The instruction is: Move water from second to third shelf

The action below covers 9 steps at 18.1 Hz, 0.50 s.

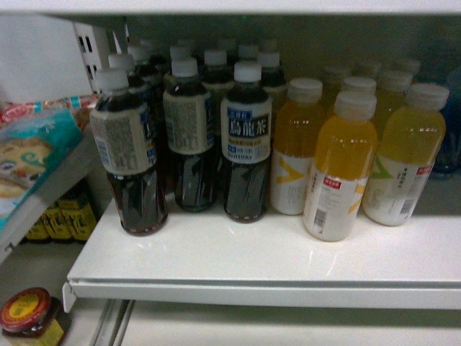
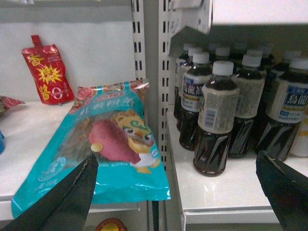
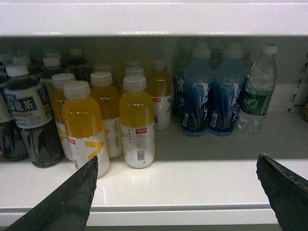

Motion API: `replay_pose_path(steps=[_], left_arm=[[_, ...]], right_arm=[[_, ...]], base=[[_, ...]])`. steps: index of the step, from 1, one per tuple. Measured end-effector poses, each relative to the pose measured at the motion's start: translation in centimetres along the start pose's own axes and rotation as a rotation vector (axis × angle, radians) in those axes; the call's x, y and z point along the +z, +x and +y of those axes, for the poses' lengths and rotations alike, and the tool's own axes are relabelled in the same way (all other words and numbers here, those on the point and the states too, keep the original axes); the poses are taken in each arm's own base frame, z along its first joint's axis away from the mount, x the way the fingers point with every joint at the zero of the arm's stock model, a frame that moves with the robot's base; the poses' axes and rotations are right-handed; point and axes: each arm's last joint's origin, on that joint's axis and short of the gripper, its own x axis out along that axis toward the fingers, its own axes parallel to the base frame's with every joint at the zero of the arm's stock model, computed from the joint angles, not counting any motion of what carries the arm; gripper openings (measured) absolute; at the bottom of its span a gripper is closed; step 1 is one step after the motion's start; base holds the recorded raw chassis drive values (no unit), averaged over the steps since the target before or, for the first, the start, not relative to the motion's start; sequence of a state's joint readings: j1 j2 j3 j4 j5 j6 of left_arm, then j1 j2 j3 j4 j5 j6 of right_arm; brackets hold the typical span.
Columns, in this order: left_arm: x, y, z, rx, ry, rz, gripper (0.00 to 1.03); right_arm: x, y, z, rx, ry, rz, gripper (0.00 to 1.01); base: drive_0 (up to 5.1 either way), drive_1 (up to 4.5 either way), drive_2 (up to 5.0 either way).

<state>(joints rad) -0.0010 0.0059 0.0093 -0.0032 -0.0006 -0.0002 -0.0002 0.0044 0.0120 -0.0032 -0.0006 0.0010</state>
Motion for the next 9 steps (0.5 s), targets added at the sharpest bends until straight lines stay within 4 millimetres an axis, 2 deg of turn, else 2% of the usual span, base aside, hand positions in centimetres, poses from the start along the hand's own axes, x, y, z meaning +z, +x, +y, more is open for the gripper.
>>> replay_pose_path(steps=[9], left_arm=[[-0.02, 0.00, 0.00, 0.000, 0.000, 0.002, 0.98]], right_arm=[[-0.02, 0.00, 0.00, -0.001, 0.000, 0.002, 0.98]], base=[[0.0, 0.00, 0.0]])
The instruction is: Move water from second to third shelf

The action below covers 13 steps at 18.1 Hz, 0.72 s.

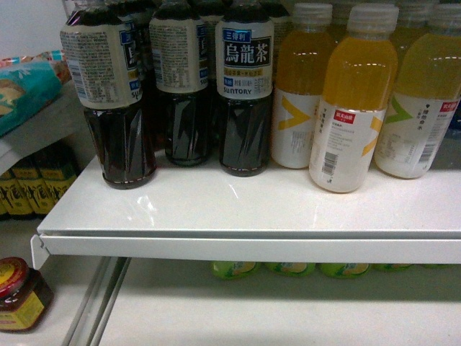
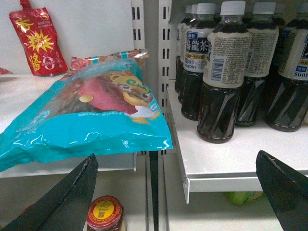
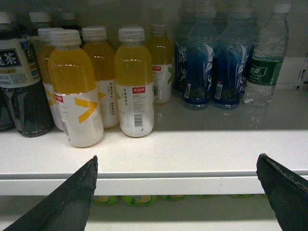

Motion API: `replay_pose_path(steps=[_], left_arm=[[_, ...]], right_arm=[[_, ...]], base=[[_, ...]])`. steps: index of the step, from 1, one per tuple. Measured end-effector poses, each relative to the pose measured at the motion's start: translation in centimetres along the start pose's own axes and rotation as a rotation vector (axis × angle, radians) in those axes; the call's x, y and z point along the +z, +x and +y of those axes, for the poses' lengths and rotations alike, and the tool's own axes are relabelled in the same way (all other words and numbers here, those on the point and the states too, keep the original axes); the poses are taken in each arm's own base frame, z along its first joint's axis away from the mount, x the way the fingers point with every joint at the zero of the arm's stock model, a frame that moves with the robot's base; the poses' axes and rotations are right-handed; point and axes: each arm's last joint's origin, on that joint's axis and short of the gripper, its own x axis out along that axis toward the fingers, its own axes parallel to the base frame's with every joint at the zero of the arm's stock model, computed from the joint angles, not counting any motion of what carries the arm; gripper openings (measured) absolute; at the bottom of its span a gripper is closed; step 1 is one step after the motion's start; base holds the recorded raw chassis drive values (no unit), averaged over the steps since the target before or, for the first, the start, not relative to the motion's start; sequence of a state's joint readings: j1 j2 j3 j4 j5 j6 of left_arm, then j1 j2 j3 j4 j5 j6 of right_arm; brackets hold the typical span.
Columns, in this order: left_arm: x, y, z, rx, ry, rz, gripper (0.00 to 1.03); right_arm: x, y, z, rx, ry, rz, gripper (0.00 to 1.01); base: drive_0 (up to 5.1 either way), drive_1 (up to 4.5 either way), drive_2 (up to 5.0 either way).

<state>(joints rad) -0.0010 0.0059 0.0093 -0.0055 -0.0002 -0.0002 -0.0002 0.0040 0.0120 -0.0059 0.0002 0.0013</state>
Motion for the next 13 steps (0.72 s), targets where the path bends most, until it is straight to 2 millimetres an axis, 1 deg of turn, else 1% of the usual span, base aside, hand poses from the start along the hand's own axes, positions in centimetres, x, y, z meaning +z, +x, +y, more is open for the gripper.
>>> replay_pose_path(steps=[13], left_arm=[[0.00, 0.00, 0.00, 0.000, 0.000, 0.000, 0.98]], right_arm=[[0.00, 0.00, 0.00, 0.000, 0.000, 0.000, 0.98]], base=[[0.0, 0.00, 0.0]])
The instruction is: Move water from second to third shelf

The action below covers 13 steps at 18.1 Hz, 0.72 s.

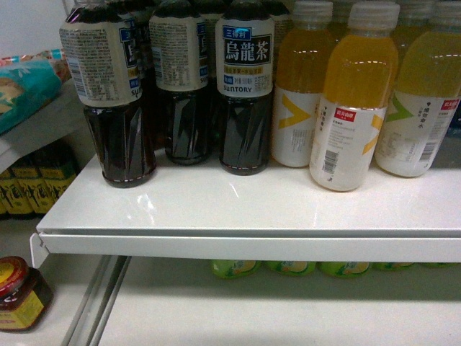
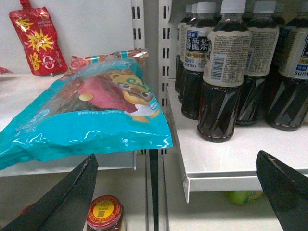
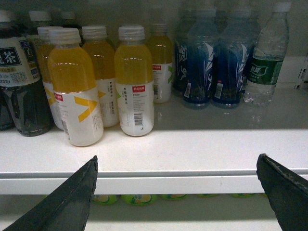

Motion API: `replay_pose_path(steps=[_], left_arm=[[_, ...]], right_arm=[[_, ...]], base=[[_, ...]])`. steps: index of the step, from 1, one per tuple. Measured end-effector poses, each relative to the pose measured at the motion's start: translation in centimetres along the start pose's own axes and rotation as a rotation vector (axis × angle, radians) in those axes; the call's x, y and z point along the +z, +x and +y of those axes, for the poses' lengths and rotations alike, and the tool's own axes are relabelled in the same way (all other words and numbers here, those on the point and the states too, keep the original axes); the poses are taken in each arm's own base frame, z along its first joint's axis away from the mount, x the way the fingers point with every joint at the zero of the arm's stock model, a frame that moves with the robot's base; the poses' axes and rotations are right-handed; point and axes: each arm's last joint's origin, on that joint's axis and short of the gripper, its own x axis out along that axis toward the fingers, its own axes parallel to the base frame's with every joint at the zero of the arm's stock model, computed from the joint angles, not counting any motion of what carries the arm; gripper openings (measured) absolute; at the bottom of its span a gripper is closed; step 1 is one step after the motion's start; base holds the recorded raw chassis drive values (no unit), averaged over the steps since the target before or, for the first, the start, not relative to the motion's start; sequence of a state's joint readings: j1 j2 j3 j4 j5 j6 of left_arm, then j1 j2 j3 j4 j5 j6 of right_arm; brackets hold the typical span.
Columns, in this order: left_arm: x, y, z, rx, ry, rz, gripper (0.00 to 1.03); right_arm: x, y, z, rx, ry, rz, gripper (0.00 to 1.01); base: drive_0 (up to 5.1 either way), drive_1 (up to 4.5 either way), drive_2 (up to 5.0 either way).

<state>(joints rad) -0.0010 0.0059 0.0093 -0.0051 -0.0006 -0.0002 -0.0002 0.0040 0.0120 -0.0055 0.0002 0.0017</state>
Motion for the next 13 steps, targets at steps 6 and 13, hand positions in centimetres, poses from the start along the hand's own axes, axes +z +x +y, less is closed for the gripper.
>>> replay_pose_path(steps=[6, 13], left_arm=[[0.00, 0.00, 0.00, 0.000, 0.000, 0.000, 0.98], [0.00, 0.00, 0.00, 0.000, 0.000, 0.000, 0.98]], right_arm=[[0.00, 0.00, 0.00, 0.000, 0.000, 0.000, 0.98], [0.00, 0.00, 0.00, 0.000, 0.000, 0.000, 0.98]], base=[[0.0, 0.00, 0.0], [0.0, 0.00, 0.0]])
